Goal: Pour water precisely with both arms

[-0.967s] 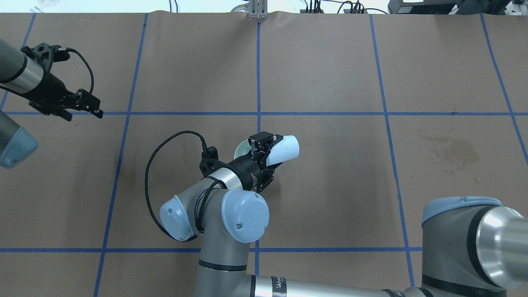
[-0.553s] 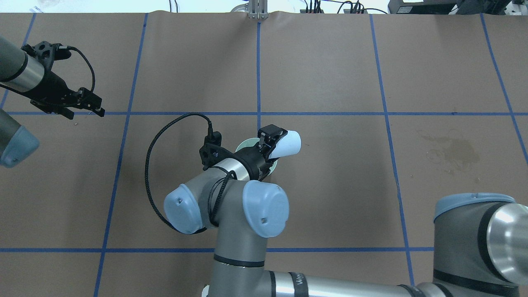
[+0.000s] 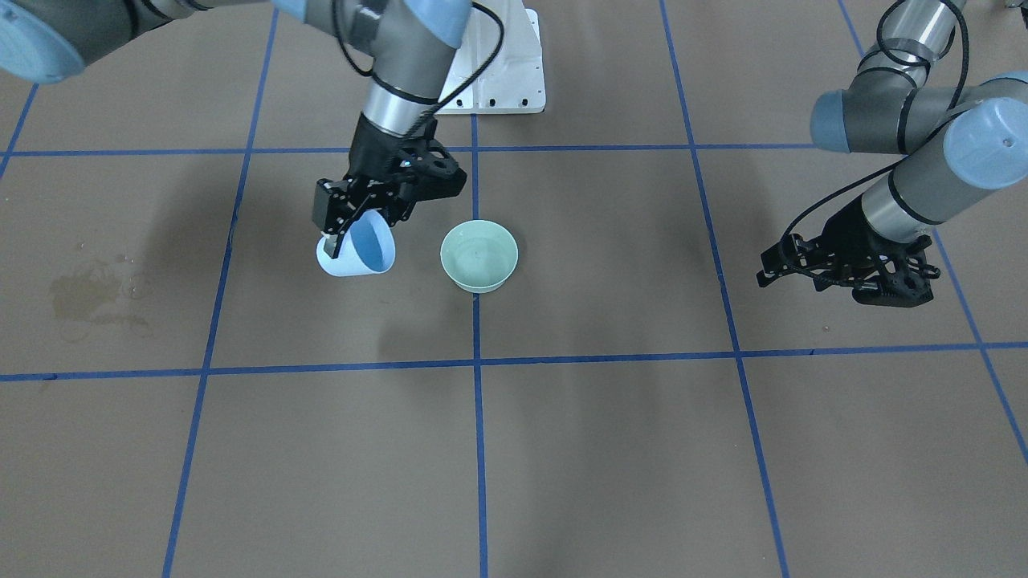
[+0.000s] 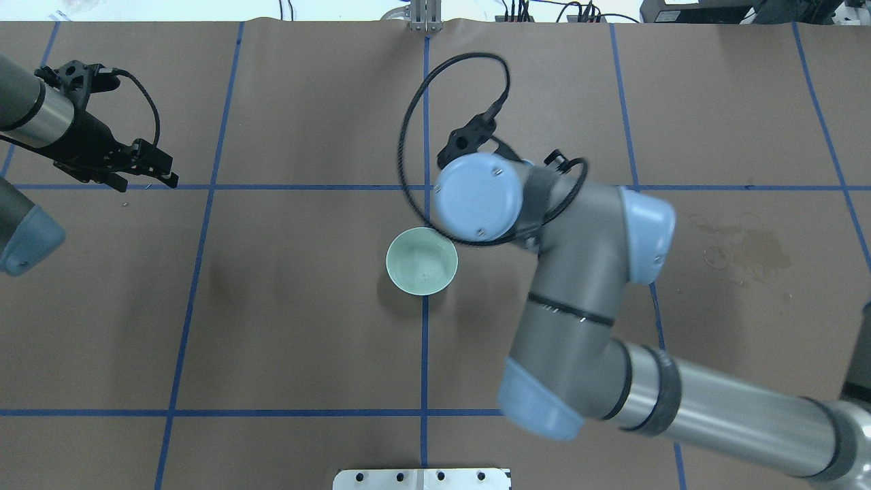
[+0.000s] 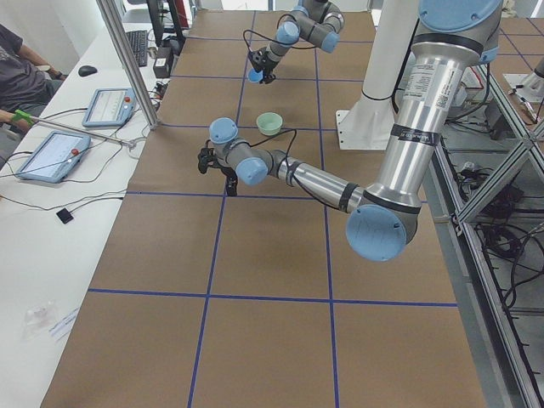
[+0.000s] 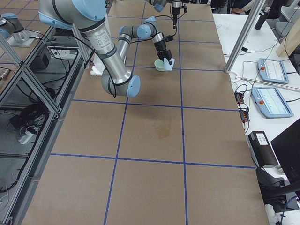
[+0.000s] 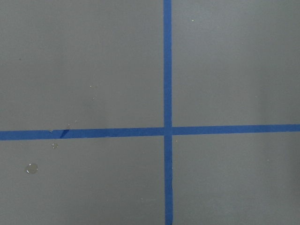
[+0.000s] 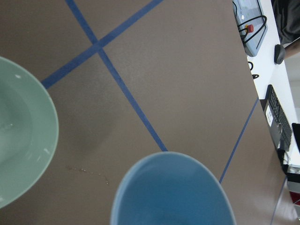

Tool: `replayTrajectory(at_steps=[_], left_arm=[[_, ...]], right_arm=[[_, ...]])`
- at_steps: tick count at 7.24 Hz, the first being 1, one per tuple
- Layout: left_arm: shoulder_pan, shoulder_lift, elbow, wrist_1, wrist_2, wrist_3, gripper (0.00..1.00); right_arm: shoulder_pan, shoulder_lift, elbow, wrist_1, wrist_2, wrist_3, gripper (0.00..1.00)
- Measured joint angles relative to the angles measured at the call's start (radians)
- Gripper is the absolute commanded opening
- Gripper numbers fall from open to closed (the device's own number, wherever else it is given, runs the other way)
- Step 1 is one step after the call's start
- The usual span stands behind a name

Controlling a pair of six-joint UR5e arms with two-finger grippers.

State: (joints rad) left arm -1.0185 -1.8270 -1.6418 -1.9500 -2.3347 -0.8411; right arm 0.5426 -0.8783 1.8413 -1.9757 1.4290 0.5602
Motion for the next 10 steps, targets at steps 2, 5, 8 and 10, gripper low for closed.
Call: replayTrajectory(at_steps=[2,5,8,10], left_arm=[[-0.001,0.004,-0.011,0.001,0.001,0.0,0.99],[-0.003,0.015,-0.05,0.002,0.005,-0.044,0.99],[-0.002,0.035,-0.067,0.002,0.008,-0.052,0.99],[-0.002,0.036,-0.07,0.001,0.008,-0.053,0.99]], right_arm=[[0.216,-0.199,0.026,0.275,0.3,0.002,0.28],[0.425,-0.497,0.036,0.585,0.521,0.092,0.28],[0.501,-0.77,-0.01,0.997,0.535,0.194,0.28],[0.508,-0.853,-0.09,1.248,0.516,0.331,0.33]])
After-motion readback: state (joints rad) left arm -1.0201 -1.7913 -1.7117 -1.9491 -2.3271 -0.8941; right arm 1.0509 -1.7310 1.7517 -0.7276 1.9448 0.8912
